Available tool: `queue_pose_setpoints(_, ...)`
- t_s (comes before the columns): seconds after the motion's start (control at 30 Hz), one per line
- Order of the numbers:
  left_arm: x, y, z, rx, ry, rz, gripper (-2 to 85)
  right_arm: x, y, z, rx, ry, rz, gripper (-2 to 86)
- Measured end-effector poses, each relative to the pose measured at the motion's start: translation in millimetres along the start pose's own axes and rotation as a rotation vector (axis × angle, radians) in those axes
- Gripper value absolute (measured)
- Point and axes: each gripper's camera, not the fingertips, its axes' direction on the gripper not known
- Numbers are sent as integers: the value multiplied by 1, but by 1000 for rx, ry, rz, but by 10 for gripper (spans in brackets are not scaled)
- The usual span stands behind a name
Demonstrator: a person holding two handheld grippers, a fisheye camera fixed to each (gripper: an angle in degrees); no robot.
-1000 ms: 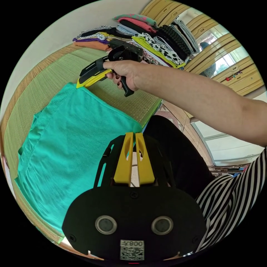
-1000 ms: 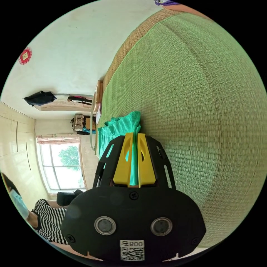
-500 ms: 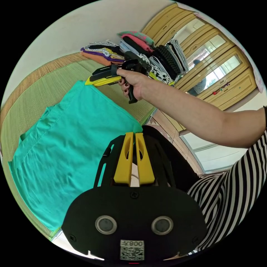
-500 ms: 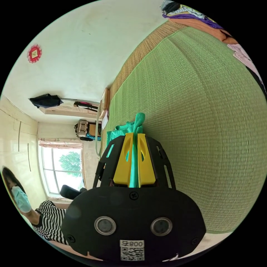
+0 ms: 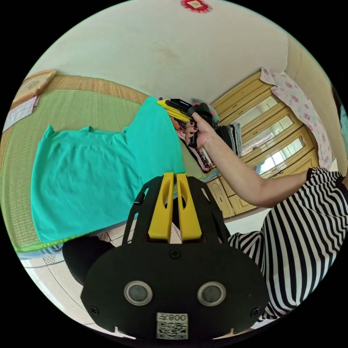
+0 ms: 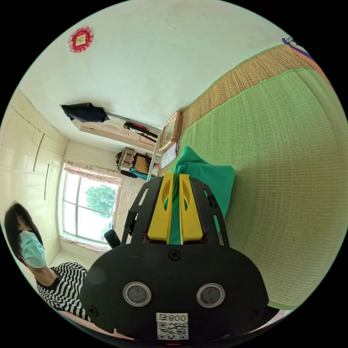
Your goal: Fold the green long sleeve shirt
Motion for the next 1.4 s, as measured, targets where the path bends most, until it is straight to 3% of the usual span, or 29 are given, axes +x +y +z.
queue_pose_setpoints(0.27, -147, 130, -107, 171, -19, -185, 9, -73, -27, 138, -80, 15, -39, 23)
queue_pose_setpoints(0.57, -293, 259, -173, 261, -15, -369, 8, -122, -51, 295, -206, 112, -50, 23)
queue_pose_setpoints(1.03, -447, 408, -202, 302, 73, -543, 8, -160, -69, 471, -348, 275, -39, 23)
queue_pose_setpoints(1.4, -513, 482, -195, 299, 149, -650, 10, -170, -72, 540, -410, 331, -7, 26)
